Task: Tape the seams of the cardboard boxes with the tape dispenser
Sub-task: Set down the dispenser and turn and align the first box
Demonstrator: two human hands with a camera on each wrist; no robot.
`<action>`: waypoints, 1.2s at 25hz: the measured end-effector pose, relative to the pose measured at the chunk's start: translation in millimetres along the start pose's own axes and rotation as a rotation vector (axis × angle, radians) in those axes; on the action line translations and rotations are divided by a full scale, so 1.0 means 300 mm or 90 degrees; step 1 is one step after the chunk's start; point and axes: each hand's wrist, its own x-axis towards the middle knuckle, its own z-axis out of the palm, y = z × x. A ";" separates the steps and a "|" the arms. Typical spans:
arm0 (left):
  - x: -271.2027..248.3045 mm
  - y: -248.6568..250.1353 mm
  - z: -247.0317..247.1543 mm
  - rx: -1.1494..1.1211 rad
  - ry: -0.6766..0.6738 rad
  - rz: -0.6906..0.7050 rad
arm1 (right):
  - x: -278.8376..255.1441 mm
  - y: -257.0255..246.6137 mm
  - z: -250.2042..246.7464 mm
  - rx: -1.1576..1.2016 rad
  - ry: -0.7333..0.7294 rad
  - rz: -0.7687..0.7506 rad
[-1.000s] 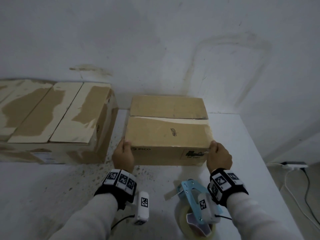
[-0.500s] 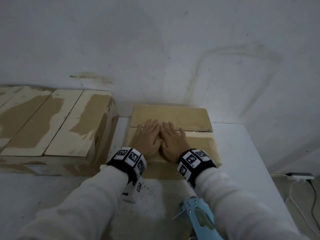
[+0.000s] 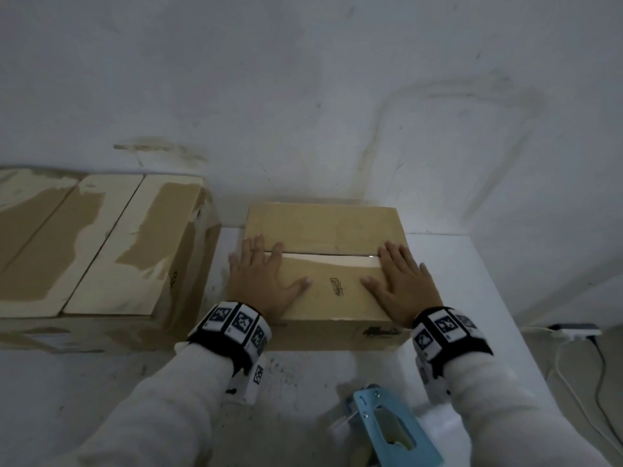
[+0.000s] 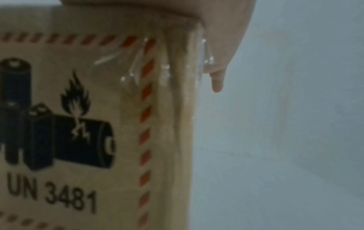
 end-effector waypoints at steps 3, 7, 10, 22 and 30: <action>0.002 0.003 -0.009 -0.050 0.006 -0.013 | 0.014 0.002 0.015 0.079 0.044 -0.020; -0.020 -0.035 -0.050 -0.208 0.006 -0.040 | -0.001 -0.004 -0.002 0.078 0.117 0.003; -0.058 -0.058 -0.054 -0.286 -0.029 -0.063 | -0.043 -0.046 -0.013 0.036 0.101 0.054; -0.057 0.212 0.024 -0.257 -0.034 -0.010 | -0.142 0.234 -0.019 -0.036 -0.021 0.000; 0.097 0.549 0.074 -0.242 -0.044 0.004 | -0.067 0.568 -0.114 -0.030 0.006 0.031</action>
